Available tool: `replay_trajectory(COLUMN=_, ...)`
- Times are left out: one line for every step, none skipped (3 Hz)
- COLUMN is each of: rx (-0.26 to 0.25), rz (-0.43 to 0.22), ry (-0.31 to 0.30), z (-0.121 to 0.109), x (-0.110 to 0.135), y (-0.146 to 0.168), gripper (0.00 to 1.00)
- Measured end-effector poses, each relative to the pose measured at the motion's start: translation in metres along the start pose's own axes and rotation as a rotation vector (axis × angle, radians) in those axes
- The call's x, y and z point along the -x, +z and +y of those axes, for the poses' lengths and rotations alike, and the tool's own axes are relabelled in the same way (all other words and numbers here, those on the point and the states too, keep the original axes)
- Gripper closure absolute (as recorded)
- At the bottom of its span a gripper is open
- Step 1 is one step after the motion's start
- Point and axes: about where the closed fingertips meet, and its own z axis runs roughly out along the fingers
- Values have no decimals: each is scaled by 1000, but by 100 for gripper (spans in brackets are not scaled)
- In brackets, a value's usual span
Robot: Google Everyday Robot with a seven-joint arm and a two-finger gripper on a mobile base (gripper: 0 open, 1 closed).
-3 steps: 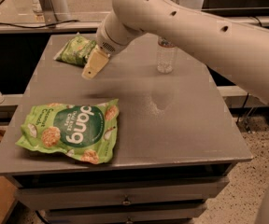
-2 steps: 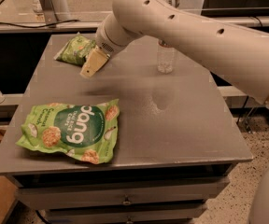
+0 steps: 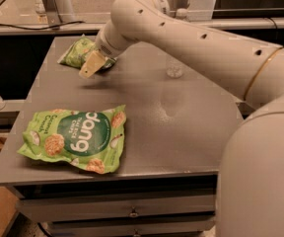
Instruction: Pick green jalapeno chip bag
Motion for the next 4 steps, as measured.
replay_trajectory(rx=2, rz=18, ry=20, z=-2, x=-1, y=19, gripper=0)
replay_trajectory(rx=1, rz=22, ry=16, z=2, x=-2, y=32, gripper=17)
replay_trajectory(rx=-9, rz=18, ry=14, z=4, x=-3, y=35, gripper=41)
replay_trajectory(rx=-22, rz=14, ry=13, z=3, x=-5, y=30, gripper=63)
